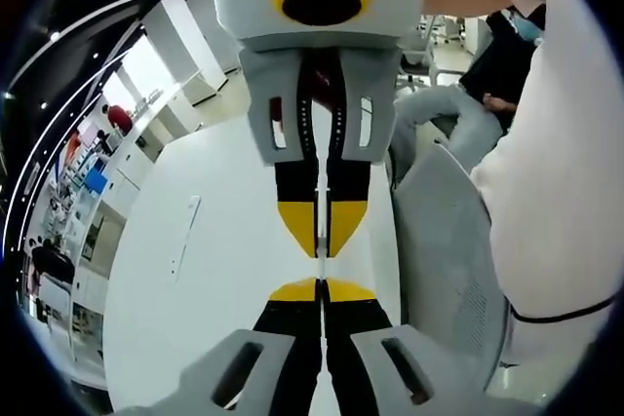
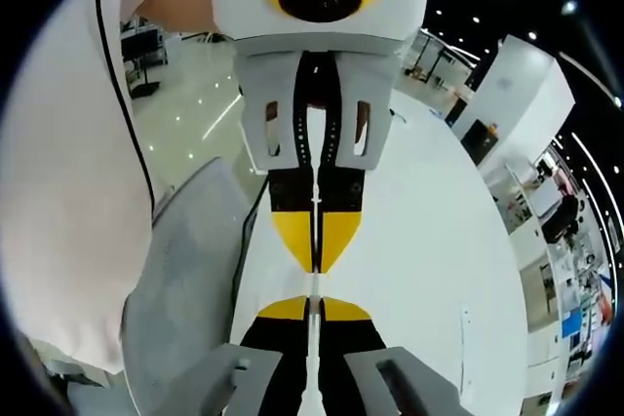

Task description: Arrange the food packaging bags into a neat stack by flattening each bag and aligning their edges.

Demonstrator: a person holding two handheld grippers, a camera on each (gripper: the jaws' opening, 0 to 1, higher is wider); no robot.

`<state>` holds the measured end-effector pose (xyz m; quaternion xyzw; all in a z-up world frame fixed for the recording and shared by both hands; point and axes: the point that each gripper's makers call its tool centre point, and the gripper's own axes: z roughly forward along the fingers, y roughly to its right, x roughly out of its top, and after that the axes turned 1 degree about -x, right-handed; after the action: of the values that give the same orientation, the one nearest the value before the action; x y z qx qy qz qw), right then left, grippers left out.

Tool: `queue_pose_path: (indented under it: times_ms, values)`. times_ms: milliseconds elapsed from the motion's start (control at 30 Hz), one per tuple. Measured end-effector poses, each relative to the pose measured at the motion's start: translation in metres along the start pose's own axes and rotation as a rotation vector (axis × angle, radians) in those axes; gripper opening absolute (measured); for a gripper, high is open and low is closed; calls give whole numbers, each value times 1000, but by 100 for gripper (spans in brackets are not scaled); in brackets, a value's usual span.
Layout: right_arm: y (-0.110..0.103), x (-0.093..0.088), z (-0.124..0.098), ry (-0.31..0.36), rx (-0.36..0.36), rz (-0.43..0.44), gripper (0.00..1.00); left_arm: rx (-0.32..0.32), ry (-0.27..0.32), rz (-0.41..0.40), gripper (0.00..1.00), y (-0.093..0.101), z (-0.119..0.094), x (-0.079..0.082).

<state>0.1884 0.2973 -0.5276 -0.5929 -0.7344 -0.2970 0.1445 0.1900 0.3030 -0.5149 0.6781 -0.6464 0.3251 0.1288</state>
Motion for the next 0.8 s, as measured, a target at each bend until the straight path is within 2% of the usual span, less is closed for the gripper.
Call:
queue_pose_path:
  times_ms: [667, 800]
  values:
    - [0, -22, -12, -15, -12, 50, 0, 5, 1, -5, 0, -2, -3, -6]
    - [-1, -31, -16, -31, -14, 60, 0, 6, -4, -4, 0, -4, -3, -10]
